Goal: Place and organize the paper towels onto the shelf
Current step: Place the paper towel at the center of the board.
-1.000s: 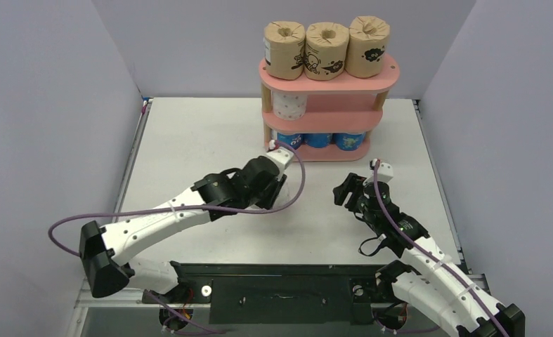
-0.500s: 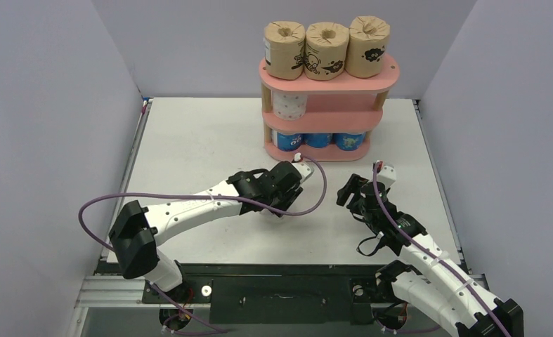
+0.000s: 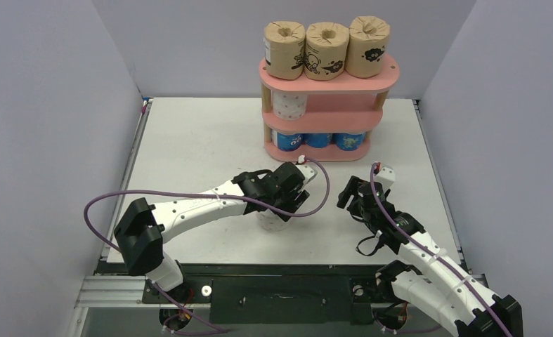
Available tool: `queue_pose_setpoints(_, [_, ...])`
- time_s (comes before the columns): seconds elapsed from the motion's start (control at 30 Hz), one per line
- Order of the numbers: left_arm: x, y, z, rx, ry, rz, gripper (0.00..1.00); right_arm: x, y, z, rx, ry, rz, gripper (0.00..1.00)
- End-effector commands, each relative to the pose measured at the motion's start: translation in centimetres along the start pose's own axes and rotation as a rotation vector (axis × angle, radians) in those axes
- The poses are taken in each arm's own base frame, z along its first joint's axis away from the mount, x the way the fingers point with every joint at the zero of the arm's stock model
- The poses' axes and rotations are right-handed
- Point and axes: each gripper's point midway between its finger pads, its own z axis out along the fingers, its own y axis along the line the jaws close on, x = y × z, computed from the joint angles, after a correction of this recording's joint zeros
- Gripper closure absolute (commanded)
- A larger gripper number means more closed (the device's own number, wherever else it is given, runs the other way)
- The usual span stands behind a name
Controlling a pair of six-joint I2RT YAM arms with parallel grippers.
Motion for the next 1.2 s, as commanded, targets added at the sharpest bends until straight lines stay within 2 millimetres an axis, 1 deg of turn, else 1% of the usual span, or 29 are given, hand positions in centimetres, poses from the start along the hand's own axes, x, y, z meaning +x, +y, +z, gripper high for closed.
queue_pose_setpoints(0.0, [-3.9,0.0,-2.5,0.001,-0.126,-0.023,0.3,-2.1,0.9,-0.6,-0.012,-0.054,0.015,0.33])
queue_pose_setpoints(0.03, [-4.5,0.2,-3.4,0.001,-0.153,-0.03,0.27,-2.5,1.2,-0.8,-0.023,-0.062,0.021,0.33])
queue_pose_setpoints(0.07, [-5.3,0.6,-4.9,-0.005,-0.196,-0.047,0.2,-2.8,1.6,-1.0,-0.038,-0.064,0.025,0.32])
queue_pose_setpoints(0.1, [-5.6,0.9,-5.6,-0.012,-0.218,-0.061,0.17,-2.8,2.1,-1.2,-0.067,-0.061,0.028,0.3])
queue_pose_setpoints(0.13, [-6.3,1.6,-7.2,-0.026,-0.267,-0.084,0.09,-3.2,2.7,-1.4,-0.092,-0.071,0.037,0.29])
queue_pose_setpoints(0.17, [-6.2,2.1,-7.7,-0.04,-0.285,-0.109,0.06,-3.3,3.4,-1.6,-0.13,-0.064,0.047,0.25])
queue_pose_setpoints(0.2, [-7.0,3.3,-9.7,-0.065,-0.359,-0.15,0.01,-3.8,4.2,-1.9,-0.167,-0.075,0.069,0.23])
queue_pose_setpoints(0.23, [-6.5,3.9,-9.9,-0.077,-0.371,-0.187,0.02,-3.7,5.1,-2.2,-0.217,-0.051,0.078,0.19])
queue_pose_setpoints(0.27, [-7.1,5.4,-11.9,-0.095,-0.451,-0.251,0.03,-4.1,6.0,-2.3,-0.252,-0.049,0.096,0.18])
queue_pose_setpoints(0.3, [-6.1,6.0,-11.5,-0.104,-0.454,-0.308,0.03,-4.0,6.8,-2.5,-0.294,-0.027,0.101,0.16])
queue_pose_setpoints(0.33, [-6.6,7.8,-13.6,-0.113,-0.541,-0.392,0.04,-4.3,7.8,-2.6,-0.328,-0.015,0.107,0.15])
queue_pose_setpoints(0.37, [-5.1,8.4,-12.6,-0.115,-0.534,-0.469,0.04,-4.1,8.7,-2.9,-0.372,0.013,0.103,0.14])
queue_pose_setpoints(0.4, [-5.3,10.2,-14.3,-0.116,-0.614,-0.548,0.04,-4.4,9.5,-2.9,-0.394,0.019,0.097,0.14])
queue_pose_setpoints(0.43, [-3.8,10.9,-13.4,-0.133,-0.605,-0.617,0.04,-4.6,10.2,-3.2,-0.426,0.02,0.091,0.14])
queue_pose_setpoints(0.47, [-3.2,12.4,-14.5,-0.162,-0.651,-0.678,0.04,-4.8,10.6,-3.1,-0.436,0.021,0.088,0.14])
queue_pose_setpoints(0.5, [-1.6,13.2,-13.8,-0.204,-0.635,-0.742,0.04,-5.2,11.0,-3.1,-0.453,0.008,0.09,0.14])
queue_pose_setpoints(0.53, [-0.9,14.1,-14.3,-0.234,-0.649,-0.784,0.04,-5.3,11.3,-3.1,-0.46,0.005,0.088,0.14])
queue_pose_setpoints(0.57, [0.4,14.8,-13.8,-0.275,-0.628,-0.834,0.04,-5.5,11.6,-3.0,-0.469,-0.004,0.086,0.14])
queue_pose_setpoints(0.6, [1.0,15.5,-14.0,-0.298,-0.636,-0.896,0.04,-5.6,12.1,-3.0,-0.476,0.001,0.073,0.14])
queue_pose_setpoints(0.63, [2.3,16.5,-13.7,-0.354,-0.614,-0.932,0.04,-6.2,12.8,-3.4,-0.487,-0.009,0.045,0.13])
queue_pose_setpoints(0.67, [3.0,16.9,-13.4,-0.368,-0.605,-0.985,0.04,-5.7,13.2,-3.1,-0.462,0.001,0.012,0.12])
queue_pose_setpoints(0.7, [3.9,17.6,-13.2,-0.4,-0.588,-1.02,0.04,-6.2,13.7,-3.6,-0.45,-0.004,-0.03,0.11])
queue_pose_setpoints(0.77, [5.0,18.3,-12.7,-0.412,-0.567,-1.08,0.04,-5.8,14.0,-2.9,-0.375,0.009,-0.085,0.1])
queue_pose_setpoints(0.83, [5.7,18.7,-12.2,-0.401,-0.565,-1.129,0.04,-5.5,14.5,-2.5,-0.356,0.022,-0.081,0.09])
queue_pose_setpoints(0.93, [6.9,19.1,-11.5,-0.399,-0.575,-1.182,0.04,-4.9,15.1,-1.9,-0.357,0.047,-0.055,0.09])
queue_pose_setpoints(1.0, [8.1,19.7,-11.6,-0.441,-0.601,-1.224,0.04,-4.7,15.5,-1.5,-0.364,0.053,-0.047,0.1])
queue_pose_setpoints(1.03, [8.2,19.8,-11.9,-0.44,-0.622,-1.242,0.04,-4.4,15.6,-1.3,-0.367,0.059,-0.051,0.1])
queue_pose_setpoints(1.07, [8.8,19.8,-11.4,-0.452,-0.615,-1.247,0.04,-4.2,15.8,-1.3,-0.373,0.059,-0.05,0.11])
queue_pose_setpoints(1.17, [9.3,19.6,-11.0,-0.447,-0.61,-1.267,0.04,-3.8,16.3,-1.1,-0.381,0.057,-0.053,0.11])
